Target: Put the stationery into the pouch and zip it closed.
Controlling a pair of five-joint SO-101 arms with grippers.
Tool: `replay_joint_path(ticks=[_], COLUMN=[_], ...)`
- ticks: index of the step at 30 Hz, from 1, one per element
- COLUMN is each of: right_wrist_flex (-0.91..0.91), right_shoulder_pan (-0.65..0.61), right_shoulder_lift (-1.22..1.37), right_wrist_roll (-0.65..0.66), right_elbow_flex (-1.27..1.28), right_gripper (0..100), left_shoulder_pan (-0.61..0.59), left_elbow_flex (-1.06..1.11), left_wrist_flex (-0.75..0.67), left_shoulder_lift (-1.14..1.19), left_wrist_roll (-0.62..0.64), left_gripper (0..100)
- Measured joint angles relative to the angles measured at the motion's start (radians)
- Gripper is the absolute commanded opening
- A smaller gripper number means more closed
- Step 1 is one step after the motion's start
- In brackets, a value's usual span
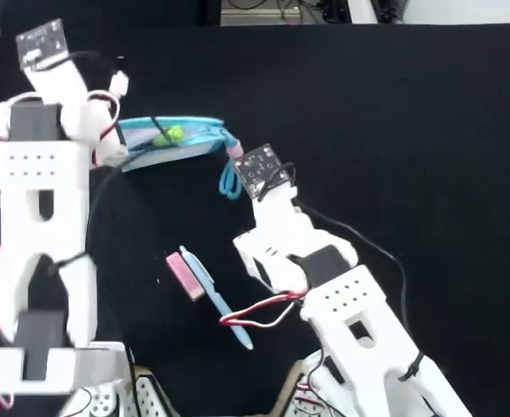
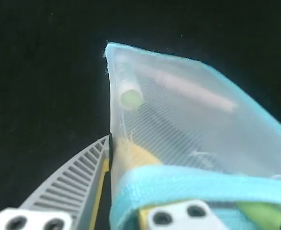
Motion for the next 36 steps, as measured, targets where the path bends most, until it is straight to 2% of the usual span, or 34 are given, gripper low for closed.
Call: replay_joint_path(ticks=[4,11,28,33,36], right_wrist_flex=[0.0,0.0,0.009,0.17,0.198], right_shoulder_pan=[0.0,0.0,0.0,0.0,0.0], right_shoulder_lift=[0.0,0.0,0.0,-0.095,-0.17], right_wrist_roll=[0.0,0.0,0.0,0.0,0.0], right_elbow_flex=[0.0,0.0,-0.005,-0.161,-0.27], right_gripper=[17.3,17.3,17.4,17.5,19.4], left_shoulder_pan=[0.0,-0.009,-0.009,-0.009,-0.009], left_elbow_flex=[-0.19,-0.296,-0.265,-0.198,-0.114], left_wrist_flex=[0.104,0.123,0.123,0.114,0.077], left_shoulder_lift=[0.133,0.218,0.227,0.196,0.135], left_wrist_roll=[-0.029,-0.044,-0.051,-0.084,-0.089], left_gripper=[3,3,3,3,3])
